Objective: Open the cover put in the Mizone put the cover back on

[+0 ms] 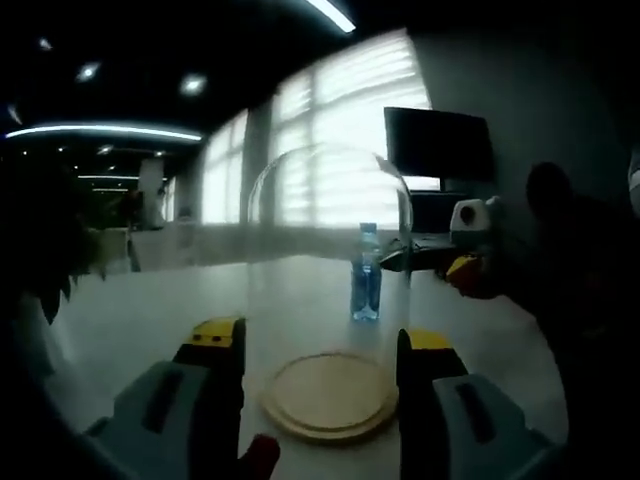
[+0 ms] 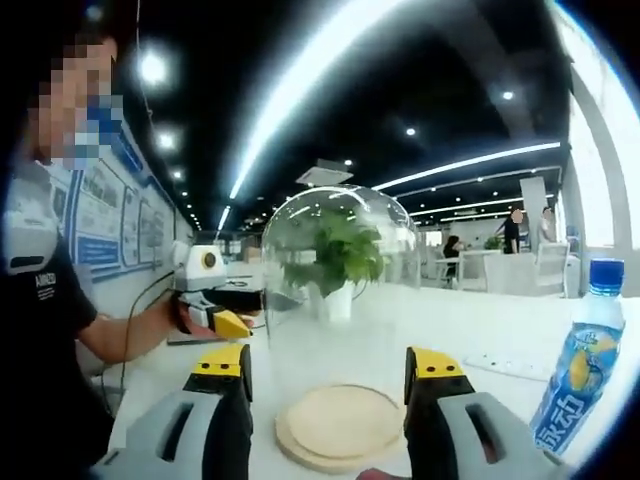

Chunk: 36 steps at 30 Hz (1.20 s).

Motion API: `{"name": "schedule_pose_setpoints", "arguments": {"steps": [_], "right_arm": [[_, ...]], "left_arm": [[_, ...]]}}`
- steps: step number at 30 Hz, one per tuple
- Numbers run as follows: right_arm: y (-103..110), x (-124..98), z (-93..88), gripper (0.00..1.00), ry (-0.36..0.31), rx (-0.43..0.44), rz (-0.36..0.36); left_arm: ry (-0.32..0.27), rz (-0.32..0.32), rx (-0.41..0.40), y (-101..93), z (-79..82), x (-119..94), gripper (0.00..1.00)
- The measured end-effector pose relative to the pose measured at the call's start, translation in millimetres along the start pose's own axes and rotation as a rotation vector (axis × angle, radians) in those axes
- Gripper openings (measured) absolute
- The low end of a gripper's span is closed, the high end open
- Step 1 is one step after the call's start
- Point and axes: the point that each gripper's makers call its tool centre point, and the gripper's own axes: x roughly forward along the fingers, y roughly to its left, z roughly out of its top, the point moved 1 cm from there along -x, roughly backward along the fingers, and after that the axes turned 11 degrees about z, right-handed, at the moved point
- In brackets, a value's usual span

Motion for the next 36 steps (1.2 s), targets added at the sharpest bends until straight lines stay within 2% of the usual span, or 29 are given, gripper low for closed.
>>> {"name": "schedule_pose_setpoints", "arguments": {"steps": [8,14,18,25,30,33,36], "right_arm": [[-6,7,-3.8,0.57,0.015,-0.007,0.023],[-12,13,-5.7,0.58,0.013,0.018,0.054],[-12,17,-9.1,0.59,0.036,0.010,0.077],[-17,23,-4.9,0.60,0.035,0.004,0.090],[-21,27,-1.7,0.60,0.033,0.001,0.097],[-22,31,-1.9,0.62,0.062,-0.022,0.116],[-23,33,1.2,0.64,0.084,-0.029,0.135]], "left_arm": [[0.012,-0.005,0.011,4.8,-4.3,7,0.51],[0.025,-0.058,0.022,-3.9,-6.9,12,0.51],[0.043,-0.078,0.031,-6.0,-9.4,16,0.51],[0.039,-0.106,0.032,-8.8,-3.4,22,0.53],[0.052,-0.128,0.075,-9.2,-1.2,24,0.55],[0.094,-0.151,0.109,-8.7,-2.3,25,0.55],[0.103,-0.171,0.148,-9.0,0.1,27,0.57]]}}
